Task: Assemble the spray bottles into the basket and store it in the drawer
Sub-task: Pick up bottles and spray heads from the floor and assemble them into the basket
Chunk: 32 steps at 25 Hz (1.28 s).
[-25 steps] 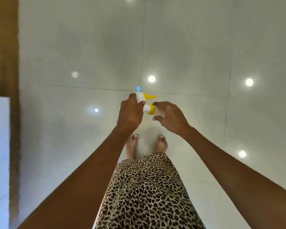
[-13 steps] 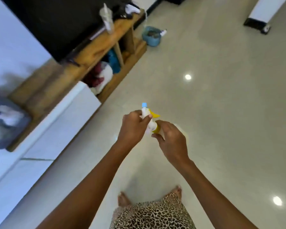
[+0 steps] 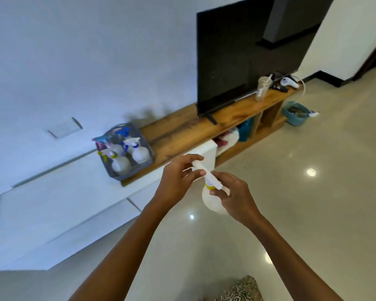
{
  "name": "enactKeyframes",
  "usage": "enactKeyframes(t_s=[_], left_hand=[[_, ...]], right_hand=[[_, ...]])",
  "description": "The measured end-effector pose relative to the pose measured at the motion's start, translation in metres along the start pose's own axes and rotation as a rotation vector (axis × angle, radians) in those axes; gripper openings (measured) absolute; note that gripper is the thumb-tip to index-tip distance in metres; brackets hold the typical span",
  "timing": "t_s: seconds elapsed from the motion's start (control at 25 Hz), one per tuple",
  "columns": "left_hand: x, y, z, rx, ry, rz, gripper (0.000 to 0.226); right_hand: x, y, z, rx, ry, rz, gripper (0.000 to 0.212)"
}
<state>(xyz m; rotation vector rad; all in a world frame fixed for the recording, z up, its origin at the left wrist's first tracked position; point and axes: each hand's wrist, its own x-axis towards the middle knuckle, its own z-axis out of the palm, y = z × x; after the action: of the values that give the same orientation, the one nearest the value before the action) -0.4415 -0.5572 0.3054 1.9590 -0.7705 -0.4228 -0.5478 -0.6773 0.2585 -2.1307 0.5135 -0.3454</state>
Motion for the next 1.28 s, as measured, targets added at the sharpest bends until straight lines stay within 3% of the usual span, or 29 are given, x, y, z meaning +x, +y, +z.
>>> enactKeyframes(t_s=[0.2,0.36,0.6,0.76,0.92,1.12,1.28], left_hand=[[0.046,-0.034,-0.073,-0.040,0.253,-0.067,0.015],[0.089,-0.071,-0.122,-0.026,0.376,-0.156,0.017],[0.163,-0.123,-0.195,-0.021,0.541,-0.301,0.023],[0.189,-0.157,-0.239,-0.030,0.577,-0.392,0.031],[0.210,-0.202,-0.285,0.123,0.555,-0.444,0.040],[0.232,-0.243,-0.327,0.240,0.451,-0.502,0.042],[0.242,-0.265,-0.335,0.238,0.437,-0.544,0.041]], right_hand=[[0.080,-0.050,0.057,0.061,-0.125,-0.032,0.042],[0.156,-0.081,0.098,0.142,-0.159,-0.088,0.032],[0.279,-0.117,0.169,-0.051,-0.261,-0.196,0.031],[0.347,-0.140,0.206,-0.075,-0.295,-0.229,0.028],[0.419,-0.156,0.247,-0.071,-0.250,-0.207,0.025],[0.491,-0.159,0.299,0.046,-0.165,-0.070,0.028],[0.531,-0.141,0.349,0.054,-0.193,0.009,0.028]])
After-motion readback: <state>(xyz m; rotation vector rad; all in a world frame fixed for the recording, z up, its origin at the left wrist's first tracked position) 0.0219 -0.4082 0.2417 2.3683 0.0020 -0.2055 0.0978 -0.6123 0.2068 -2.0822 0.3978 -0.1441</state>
